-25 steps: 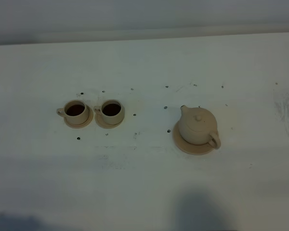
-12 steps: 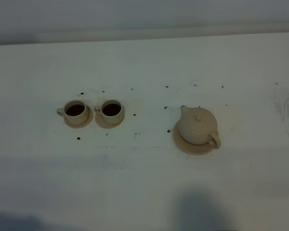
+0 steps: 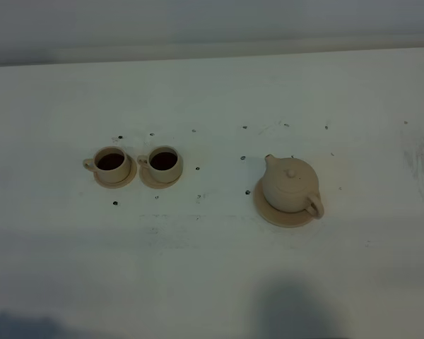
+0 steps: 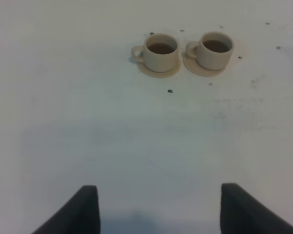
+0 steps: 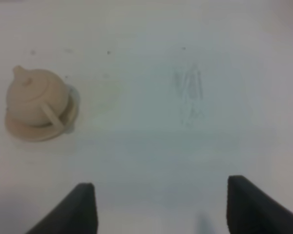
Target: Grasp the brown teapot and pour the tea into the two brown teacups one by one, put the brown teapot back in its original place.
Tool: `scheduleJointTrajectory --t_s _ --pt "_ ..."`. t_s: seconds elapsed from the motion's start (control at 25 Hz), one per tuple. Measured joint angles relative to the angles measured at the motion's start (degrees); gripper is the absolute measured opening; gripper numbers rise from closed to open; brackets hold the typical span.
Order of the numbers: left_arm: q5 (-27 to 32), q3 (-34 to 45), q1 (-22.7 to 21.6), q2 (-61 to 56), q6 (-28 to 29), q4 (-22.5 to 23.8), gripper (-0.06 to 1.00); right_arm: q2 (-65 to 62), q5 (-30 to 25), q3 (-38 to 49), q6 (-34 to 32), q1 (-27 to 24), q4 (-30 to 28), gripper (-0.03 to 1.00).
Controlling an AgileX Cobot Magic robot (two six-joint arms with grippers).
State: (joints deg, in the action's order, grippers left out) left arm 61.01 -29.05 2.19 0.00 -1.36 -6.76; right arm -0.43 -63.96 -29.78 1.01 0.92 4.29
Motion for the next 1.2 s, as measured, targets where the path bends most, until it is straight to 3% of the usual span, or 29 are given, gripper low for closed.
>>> scheduleJointTrajectory --t_s 1.2 --pt "0.0 0.0 0.0 0.0 0.0 0.0 0.51 0.0 0.1 0.0 -0.1 0.0 0.0 0.55"
